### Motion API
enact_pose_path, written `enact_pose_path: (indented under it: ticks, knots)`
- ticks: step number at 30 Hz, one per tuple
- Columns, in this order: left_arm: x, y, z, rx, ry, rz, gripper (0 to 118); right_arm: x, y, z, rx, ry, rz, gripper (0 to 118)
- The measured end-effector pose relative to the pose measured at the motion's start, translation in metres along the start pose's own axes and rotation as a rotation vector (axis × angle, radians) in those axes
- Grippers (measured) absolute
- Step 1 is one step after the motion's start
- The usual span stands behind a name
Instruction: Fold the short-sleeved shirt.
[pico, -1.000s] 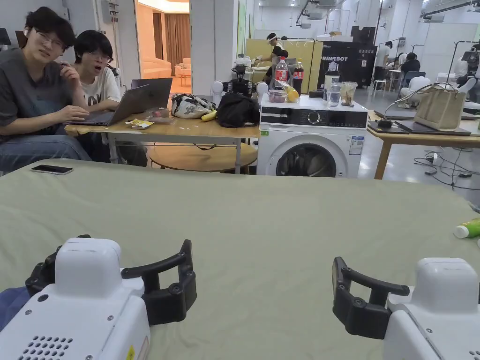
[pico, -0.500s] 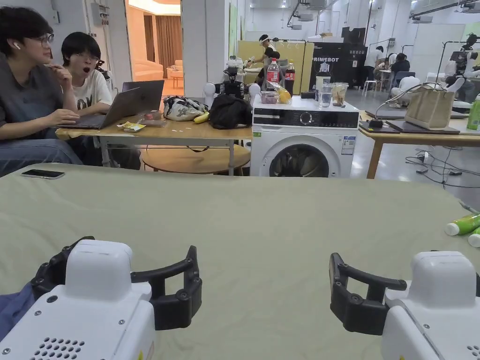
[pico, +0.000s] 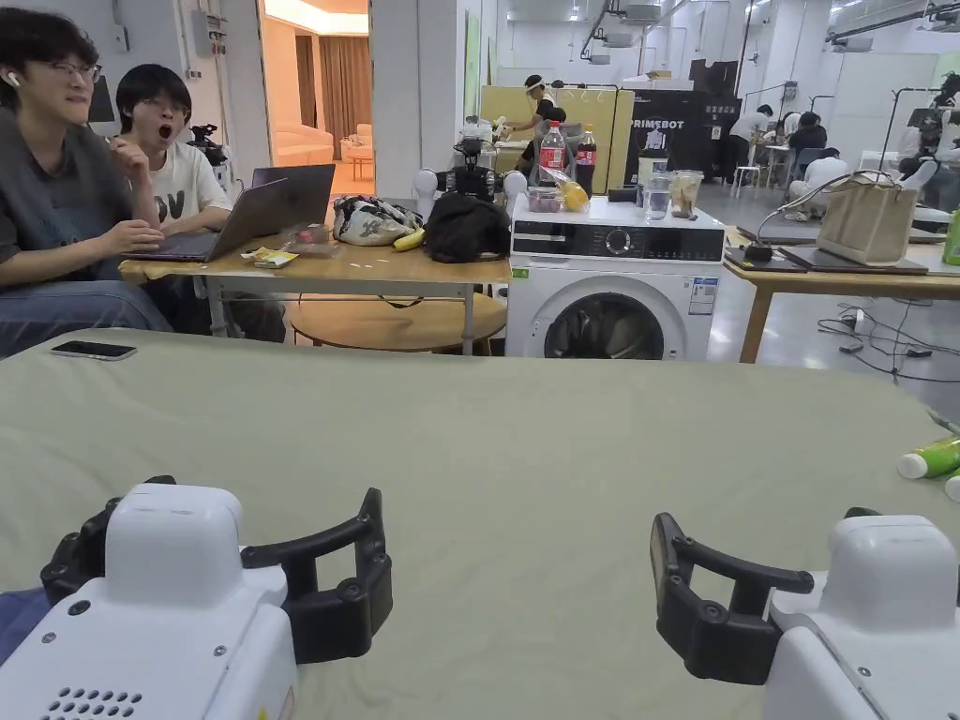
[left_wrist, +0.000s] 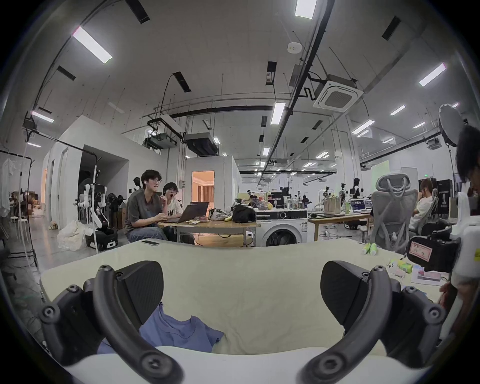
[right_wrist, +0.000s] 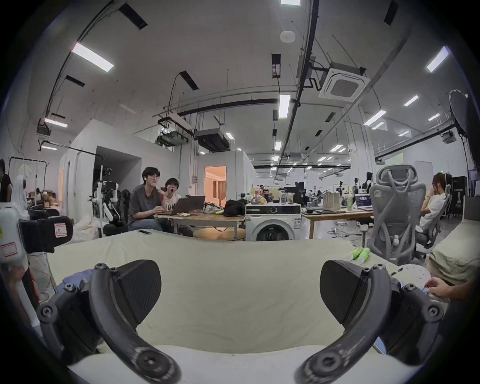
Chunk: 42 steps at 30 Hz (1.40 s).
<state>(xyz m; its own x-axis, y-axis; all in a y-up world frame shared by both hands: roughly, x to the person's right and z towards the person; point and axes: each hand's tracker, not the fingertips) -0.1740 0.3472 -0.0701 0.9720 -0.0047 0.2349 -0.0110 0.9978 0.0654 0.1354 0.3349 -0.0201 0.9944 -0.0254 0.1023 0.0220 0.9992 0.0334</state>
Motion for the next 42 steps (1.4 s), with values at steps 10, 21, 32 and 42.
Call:
enact_pose_path:
  ticks: [10, 21, 32, 42]
  knots:
    - [-0.003, 0.000, 0.003, 0.006, 0.008, 0.007, 118, 0.000, -0.005, -0.001, 0.005, 0.001, -0.016, 118]
    - [0.008, -0.004, 0.001, 0.002, 0.017, -0.034, 118, -0.004, -0.004, 0.002, -0.015, -0.027, 0.069, 118]
    - [0.011, -0.004, 0.004, -0.004, -0.009, -0.064, 114, -0.010, -0.005, 0.005, -0.005, -0.062, 0.102, 109]
    - [0.010, -0.002, 0.003, -0.034, -0.048, -0.044, 0, -0.009, -0.010, -0.001, -0.070, -0.071, 0.078, 0]
